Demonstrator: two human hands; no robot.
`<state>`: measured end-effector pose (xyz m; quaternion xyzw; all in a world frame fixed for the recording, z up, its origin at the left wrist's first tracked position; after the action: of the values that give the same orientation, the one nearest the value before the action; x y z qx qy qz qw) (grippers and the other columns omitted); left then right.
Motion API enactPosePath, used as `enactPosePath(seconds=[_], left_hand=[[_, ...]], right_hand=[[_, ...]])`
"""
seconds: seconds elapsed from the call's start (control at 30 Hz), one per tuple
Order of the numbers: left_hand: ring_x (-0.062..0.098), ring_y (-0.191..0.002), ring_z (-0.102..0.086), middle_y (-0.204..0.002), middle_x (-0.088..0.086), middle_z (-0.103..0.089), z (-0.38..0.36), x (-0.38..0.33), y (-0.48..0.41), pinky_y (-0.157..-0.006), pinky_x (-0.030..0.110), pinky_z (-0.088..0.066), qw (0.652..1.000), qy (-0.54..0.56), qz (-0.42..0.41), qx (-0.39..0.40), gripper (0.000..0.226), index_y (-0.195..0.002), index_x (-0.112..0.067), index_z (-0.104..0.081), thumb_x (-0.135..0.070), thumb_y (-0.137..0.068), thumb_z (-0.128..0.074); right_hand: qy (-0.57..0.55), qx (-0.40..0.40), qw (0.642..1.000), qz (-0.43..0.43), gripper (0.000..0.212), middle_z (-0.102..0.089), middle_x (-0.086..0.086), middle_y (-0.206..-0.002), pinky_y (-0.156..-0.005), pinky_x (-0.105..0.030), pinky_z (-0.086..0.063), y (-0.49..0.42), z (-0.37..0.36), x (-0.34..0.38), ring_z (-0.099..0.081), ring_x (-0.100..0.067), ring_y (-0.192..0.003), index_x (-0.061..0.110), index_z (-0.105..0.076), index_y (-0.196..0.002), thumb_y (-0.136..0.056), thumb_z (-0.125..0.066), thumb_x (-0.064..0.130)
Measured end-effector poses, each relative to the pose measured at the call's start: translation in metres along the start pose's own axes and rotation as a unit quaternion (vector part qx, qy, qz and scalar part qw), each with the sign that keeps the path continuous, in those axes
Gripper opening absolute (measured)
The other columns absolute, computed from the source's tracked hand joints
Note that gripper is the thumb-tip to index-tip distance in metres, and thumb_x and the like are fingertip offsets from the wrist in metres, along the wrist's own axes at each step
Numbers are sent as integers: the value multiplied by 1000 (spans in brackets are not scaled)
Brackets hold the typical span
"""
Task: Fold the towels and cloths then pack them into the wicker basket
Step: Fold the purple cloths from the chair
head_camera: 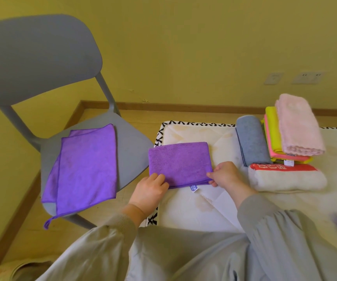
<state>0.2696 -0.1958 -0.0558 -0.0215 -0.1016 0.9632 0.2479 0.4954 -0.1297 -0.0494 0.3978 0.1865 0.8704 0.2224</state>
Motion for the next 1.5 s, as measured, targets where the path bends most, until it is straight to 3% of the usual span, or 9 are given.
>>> enactPosePath(seconds=[0.33, 0.57, 0.63, 0.77, 0.83, 0.97, 1.3, 1.4, 1.5], left_hand=[[22, -52, -56, -60, -1, -54, -7, 7, 3, -35, 25, -42, 991, 94, 95, 27, 17, -65, -15, -69, -3, -54, -75], [23, -76, -61, -88, 1, -67, 16, -8, -1, -67, 30, -49, 970, 225, 65, 70, 28, -97, -15, -72, -21, -86, -47], [18, -77, -60, -93, -2, -65, 15, 3, 3, -71, 28, -48, 950, 262, 166, 31, 24, -101, -16, -70, -16, -89, -49], [17, -84, -58, -100, -3, -59, 8, 45, 6, -70, 24, -41, 843, 341, 415, -33, 30, -117, -18, -60, -8, -90, -52], [14, -87, -57, -101, -4, -57, 5, 54, -1, -71, 24, -43, 812, 388, 435, -24, 33, -123, -18, -55, -15, -91, -58], [9, -87, -57, -99, -6, -57, -3, 56, -21, -69, 19, -43, 803, 435, 408, 13, 42, -129, -19, -53, -24, -89, -65], [22, -89, -58, -100, 2, -61, -7, 55, -41, -71, 34, -50, 901, 251, 352, -24, 27, -111, -16, -65, -7, -88, -53], [25, -77, -61, -84, 3, -67, -6, 60, -45, -67, 34, -50, 888, 258, 379, -25, 28, -92, -14, -69, 2, -83, -46], [21, -63, -58, -66, 4, -64, -12, 69, -43, -58, 28, -49, 820, 378, 430, -13, 29, -78, -13, -68, 4, -86, -46]], right_hand=[[45, 50, 996, -59, 22, -58, -7, -59, -46, -22, -41, 4, -4, -3, -52, -15, -48, 6, -54, -70, -87, -65, 15], [-37, -25, 996, -74, 7, -65, -17, -72, -61, -32, -52, -8, 10, -6, -62, -27, -61, 3, -55, -76, -81, -54, 8], [88, -54, 994, -38, 10, -67, -20, -93, -68, -31, -47, -2, 13, -6, -61, -32, -79, 2, -57, -83, -80, -54, 12], [284, -196, 934, 94, 35, -51, -12, -124, -92, -37, -38, 19, 18, 17, -45, -31, -116, 12, -50, -122, -87, -51, 16], [304, -212, 910, 186, 44, -42, -9, -136, -103, -37, -28, 27, 6, 33, -35, -28, -126, 15, -41, -134, -90, -49, 22], [310, -74, 908, 273, 61, -4, -5, -159, -118, -41, -4, 30, -40, 45, -1, -24, -146, 18, -12, -151, -99, -34, 41], [367, -46, 887, 277, 63, 5, 0, -160, -118, -43, 2, 21, -67, 33, 5, -20, -147, 22, -2, -152, -99, -23, 49], [363, -38, 888, 280, 63, 6, 2, -160, -118, -42, 2, 19, -66, 30, 6, -19, -147, 23, -1, -152, -99, -22, 49], [358, -26, 890, 281, 62, 6, 3, -160, -119, -41, 2, 17, -64, 26, 7, -18, -147, 24, -2, -152, -99, -21, 50]])
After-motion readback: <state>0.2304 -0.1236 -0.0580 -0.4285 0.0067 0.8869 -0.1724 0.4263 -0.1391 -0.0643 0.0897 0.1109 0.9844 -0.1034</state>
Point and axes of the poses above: each hand's wrist, its own y-axis away from the middle knuckle, its own z-axis out of the back of the hand, x = y × z, the point moved 3 cm from there along -y, towards the middle knuckle
